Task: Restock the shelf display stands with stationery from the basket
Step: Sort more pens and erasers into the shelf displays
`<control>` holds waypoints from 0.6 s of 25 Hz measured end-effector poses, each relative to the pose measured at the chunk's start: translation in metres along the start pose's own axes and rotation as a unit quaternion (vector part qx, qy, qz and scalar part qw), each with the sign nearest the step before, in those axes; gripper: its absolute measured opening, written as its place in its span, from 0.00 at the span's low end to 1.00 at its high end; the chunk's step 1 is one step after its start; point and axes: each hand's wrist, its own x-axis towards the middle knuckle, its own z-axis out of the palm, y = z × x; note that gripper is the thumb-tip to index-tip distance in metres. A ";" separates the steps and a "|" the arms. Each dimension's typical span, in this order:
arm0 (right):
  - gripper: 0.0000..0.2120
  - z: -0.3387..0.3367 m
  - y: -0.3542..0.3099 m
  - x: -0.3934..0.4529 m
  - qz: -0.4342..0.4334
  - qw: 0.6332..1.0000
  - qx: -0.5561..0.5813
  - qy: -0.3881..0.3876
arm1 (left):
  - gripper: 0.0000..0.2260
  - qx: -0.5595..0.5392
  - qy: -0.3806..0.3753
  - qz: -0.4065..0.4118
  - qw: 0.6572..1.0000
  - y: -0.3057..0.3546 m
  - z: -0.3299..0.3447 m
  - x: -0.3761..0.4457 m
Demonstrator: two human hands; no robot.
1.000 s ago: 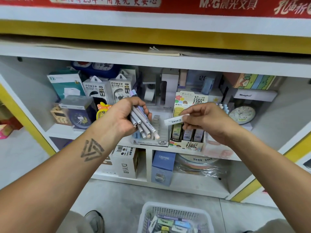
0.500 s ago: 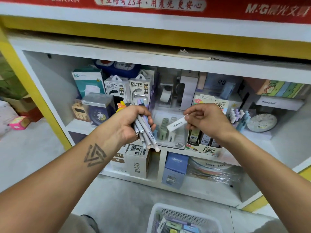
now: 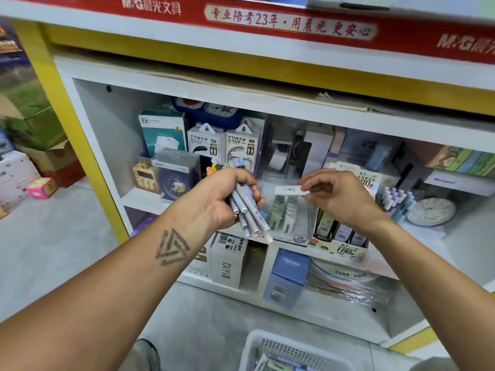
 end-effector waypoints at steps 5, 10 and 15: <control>0.09 0.002 0.005 0.012 0.019 0.999 -0.050 0.007 | 0.06 0.002 -0.005 -0.002 1.000 0.003 -0.006 -0.001; 0.03 -0.003 0.001 0.033 -0.019 0.987 -0.141 0.076 | 0.07 0.009 -0.004 -0.002 1.000 0.002 -0.009 -0.001; 0.05 0.008 0.011 0.059 -0.072 0.936 -0.345 0.009 | 0.07 0.023 -0.003 -0.010 1.000 -0.001 -0.006 0.000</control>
